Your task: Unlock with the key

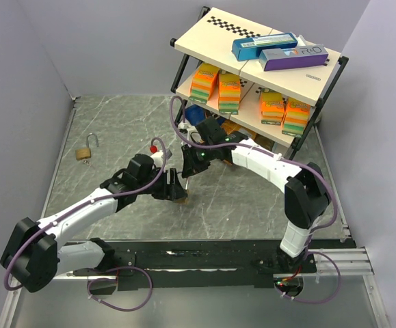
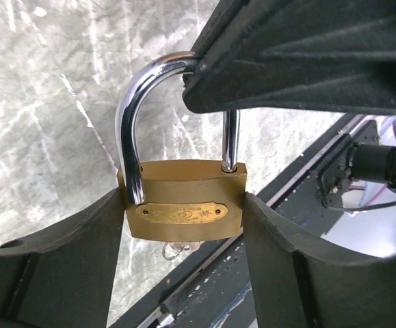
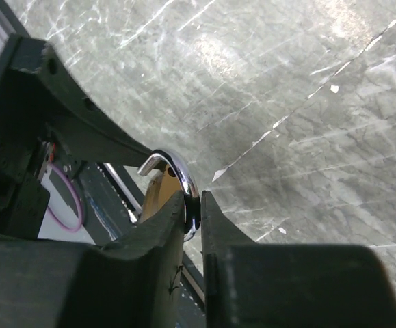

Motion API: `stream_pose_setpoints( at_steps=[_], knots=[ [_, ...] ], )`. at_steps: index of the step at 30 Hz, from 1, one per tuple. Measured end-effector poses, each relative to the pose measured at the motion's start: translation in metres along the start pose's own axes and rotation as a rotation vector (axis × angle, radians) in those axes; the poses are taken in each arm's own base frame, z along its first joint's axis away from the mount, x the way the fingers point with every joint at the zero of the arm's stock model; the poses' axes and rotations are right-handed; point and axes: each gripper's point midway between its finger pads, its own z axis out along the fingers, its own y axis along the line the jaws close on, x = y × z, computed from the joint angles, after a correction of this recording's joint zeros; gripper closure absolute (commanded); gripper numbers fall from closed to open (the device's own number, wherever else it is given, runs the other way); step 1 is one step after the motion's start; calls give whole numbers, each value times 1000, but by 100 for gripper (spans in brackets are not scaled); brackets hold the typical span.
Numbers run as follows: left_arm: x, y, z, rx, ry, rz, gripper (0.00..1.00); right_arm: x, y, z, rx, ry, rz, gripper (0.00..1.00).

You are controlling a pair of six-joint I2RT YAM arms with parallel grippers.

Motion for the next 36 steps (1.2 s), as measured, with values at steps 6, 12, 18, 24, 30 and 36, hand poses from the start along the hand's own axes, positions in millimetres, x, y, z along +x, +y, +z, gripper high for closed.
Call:
stream_pose_setpoints(
  at_steps=[6,12,18,24,30,36],
  knots=[
    [0,4,-2,-21,-7,4,99,0,-1,3,8,8,21,98],
    [-1,3,-2,-21,-12,-2,99,0,-2,4,11,9,36,100],
    [-1,3,-2,-23,-18,-21,99,-1,-1,4,5,4,59,65],
    [-5,9,-1,-63,-41,-44,99,-3,-10,2,2,-9,120,51],
    [-7,9,-1,-65,-53,-57,99,-1,-7,-1,-26,-14,141,46],
    [-8,4,0,-36,-55,-55,99,-8,6,-1,-102,-33,119,45]
  ],
)
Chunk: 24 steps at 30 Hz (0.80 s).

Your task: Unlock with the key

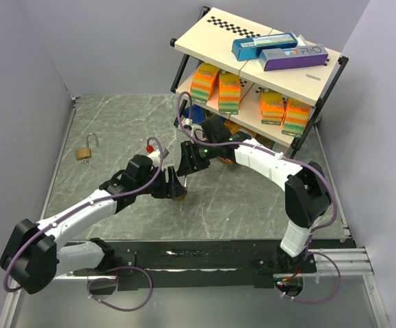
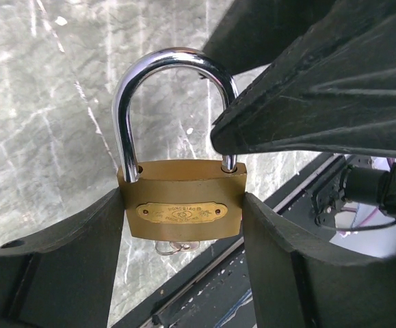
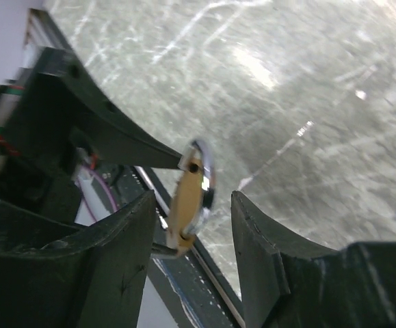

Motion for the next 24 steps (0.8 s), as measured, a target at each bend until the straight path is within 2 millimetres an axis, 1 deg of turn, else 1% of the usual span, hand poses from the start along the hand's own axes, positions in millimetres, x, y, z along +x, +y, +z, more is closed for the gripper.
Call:
stream_pose_setpoints(
  at_steps=[3,4,5,7,9,10,12,13,16,19,24],
  knots=[
    [4,-2,0,27,8,2,99,-2,7,0,-38,-5,-13,55],
    [6,-3,-1,33,9,3,99,-3,8,0,-48,-6,-17,63],
    [8,-3,-2,42,9,5,99,-3,11,0,-64,-6,-20,67],
    [10,-4,-5,54,9,6,99,-3,13,1,-82,-7,-24,70],
    [10,-6,-7,63,4,8,99,-1,14,1,-93,-3,-22,70],
    [9,-8,-8,68,-1,9,99,-1,14,1,-95,-3,-23,75],
    [7,-10,-9,79,-8,12,99,-2,14,1,-96,-3,-26,81],
    [6,-12,-9,85,-11,13,99,-1,14,1,-96,-3,-29,88],
    [6,-11,-9,82,-12,11,99,-2,13,1,-97,-4,-27,99],
    [6,-8,-8,63,-13,7,99,-2,11,1,-86,-6,-27,100],
    [8,-10,-9,76,-6,3,99,0,13,3,-117,-14,-30,100]
  ],
)
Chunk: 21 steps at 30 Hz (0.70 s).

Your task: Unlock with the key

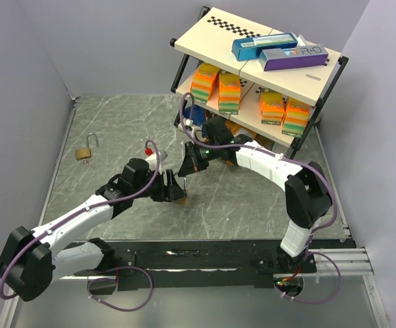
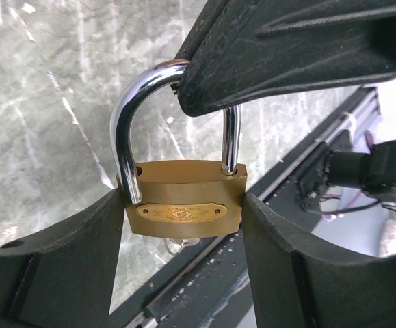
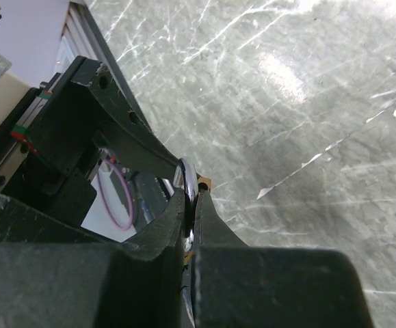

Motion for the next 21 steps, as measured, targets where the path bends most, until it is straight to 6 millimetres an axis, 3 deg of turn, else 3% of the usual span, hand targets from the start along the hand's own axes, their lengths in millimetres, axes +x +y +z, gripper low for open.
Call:
stream_pose_setpoints(
  at_steps=[14,21],
  knots=[
    [4,-31,5,239,-14,-70,98,3,8,-26,-120,-38,100,100],
    [15,-25,21,282,19,-136,72,13,-8,-20,-75,-36,124,100]
  ],
)
